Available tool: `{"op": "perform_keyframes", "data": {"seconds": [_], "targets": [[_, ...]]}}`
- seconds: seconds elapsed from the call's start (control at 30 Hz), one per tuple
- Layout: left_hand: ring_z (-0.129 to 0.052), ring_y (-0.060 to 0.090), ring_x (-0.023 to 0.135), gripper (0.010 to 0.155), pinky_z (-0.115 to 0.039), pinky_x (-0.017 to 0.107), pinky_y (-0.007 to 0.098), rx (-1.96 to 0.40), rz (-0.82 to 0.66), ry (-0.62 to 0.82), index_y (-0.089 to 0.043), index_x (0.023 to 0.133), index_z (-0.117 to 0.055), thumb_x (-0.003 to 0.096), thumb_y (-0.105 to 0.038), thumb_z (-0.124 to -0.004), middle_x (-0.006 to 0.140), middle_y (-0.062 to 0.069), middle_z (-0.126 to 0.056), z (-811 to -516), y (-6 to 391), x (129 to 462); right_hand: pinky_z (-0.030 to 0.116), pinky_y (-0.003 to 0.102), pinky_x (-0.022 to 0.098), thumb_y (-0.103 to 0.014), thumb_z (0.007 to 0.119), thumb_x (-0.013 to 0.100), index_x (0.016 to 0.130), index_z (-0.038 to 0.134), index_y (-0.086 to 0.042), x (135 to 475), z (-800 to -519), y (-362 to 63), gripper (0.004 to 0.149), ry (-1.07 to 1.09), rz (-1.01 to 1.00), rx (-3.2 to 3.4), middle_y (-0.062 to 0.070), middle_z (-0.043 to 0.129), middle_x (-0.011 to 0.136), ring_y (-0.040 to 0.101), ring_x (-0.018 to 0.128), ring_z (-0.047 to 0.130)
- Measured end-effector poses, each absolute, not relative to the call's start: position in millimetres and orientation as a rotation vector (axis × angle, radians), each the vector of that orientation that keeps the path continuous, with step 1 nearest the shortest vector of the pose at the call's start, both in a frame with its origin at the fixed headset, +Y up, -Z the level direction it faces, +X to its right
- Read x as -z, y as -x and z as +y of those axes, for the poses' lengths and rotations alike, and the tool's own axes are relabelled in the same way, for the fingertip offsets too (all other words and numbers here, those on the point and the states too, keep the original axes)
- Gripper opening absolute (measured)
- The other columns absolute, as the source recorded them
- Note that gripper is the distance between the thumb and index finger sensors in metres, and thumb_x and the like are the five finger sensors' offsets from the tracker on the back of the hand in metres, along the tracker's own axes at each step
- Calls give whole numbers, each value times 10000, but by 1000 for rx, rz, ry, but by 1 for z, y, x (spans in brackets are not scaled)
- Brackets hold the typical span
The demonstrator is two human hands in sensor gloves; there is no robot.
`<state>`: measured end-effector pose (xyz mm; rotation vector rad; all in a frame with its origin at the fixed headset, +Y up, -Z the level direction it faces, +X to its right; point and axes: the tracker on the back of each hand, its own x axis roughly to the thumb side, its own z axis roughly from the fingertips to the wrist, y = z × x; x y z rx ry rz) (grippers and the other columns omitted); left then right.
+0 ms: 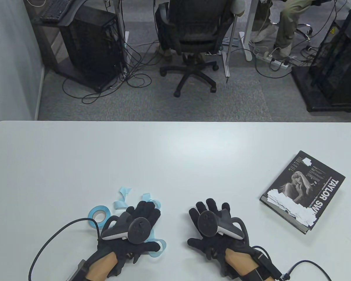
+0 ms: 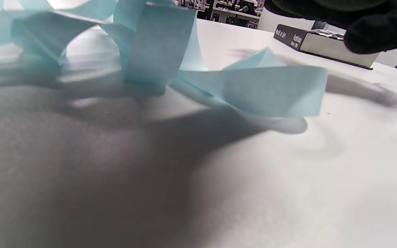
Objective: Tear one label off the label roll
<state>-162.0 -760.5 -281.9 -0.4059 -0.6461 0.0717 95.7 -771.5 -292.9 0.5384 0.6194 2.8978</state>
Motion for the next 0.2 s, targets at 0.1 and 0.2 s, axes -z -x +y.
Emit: {"op": "perform_keyframes", "data": {"seconds": [0.1,0.2], "targets": [[14,414,1044,1018,-126,684,658,-71,-642,424,-162,1043,11,393,-702,-556,1082,138,104,-762,162,282,-167,590,564,-692,621,363,937,36,-419,292,-771,-95,863,-548,625,-2895,-48,-82,1045,263,963,-184],[17,415,1043,1018,-124,683,657,-70,-642,433,-163,1042,13,393,-702,-555,1081,136,107,-763,162,282,-163,592,566,-687,620,366,938,40,-419,291,-769,-95,859,-553,609,-2890,-47,-80,1047,265,964,-180]]}}
